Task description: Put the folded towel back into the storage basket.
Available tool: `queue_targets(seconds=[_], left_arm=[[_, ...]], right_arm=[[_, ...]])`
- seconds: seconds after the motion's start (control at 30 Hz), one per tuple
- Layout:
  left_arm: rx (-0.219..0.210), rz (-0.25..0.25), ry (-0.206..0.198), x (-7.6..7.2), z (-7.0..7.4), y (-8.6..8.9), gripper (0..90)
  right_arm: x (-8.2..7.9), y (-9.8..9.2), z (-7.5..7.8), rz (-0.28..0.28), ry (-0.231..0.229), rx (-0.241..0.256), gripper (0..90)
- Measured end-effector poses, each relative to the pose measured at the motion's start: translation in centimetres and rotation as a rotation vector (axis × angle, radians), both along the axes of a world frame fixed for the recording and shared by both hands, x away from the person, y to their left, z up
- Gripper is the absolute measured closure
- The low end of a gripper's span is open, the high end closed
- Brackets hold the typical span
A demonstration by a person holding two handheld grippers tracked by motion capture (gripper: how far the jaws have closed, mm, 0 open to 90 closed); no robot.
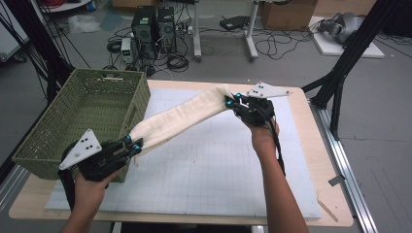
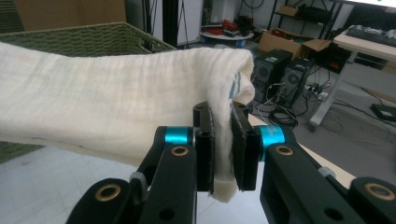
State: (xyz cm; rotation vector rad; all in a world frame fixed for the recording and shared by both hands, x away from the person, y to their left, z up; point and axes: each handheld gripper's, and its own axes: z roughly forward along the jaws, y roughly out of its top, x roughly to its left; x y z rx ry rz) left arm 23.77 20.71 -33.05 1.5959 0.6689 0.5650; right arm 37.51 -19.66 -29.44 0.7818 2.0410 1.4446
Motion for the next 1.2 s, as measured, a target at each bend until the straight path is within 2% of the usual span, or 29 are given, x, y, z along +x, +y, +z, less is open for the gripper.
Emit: queue_targets(seconds=[0.33, 0.7, 0.97, 1.2], left_arm=[[-0.012, 0.045, -0.009, -0.3, 0.3, 1.5, 81.3], [-0.027, 0.095, -0.015, -0.6, 0.6, 3.1, 81.3], [-0.035, 0.121, -0.015, -0.8, 0.6, 3.8, 81.5], [-0.032, 0.144, -0.03, -1.2, 0.9, 4.6, 81.9]], right_arm=[[2.1, 2.8, 1.4, 0.03, -0.009, 0.009, 81.3], [4.8, 6.9, 2.8, 0.06, -0.012, -0.006, 81.3], [5.8, 9.3, 3.7, 0.066, -0.03, -0.004, 81.3], [6.7, 11.3, 4.1, 0.082, -0.033, -0.002, 81.3]])
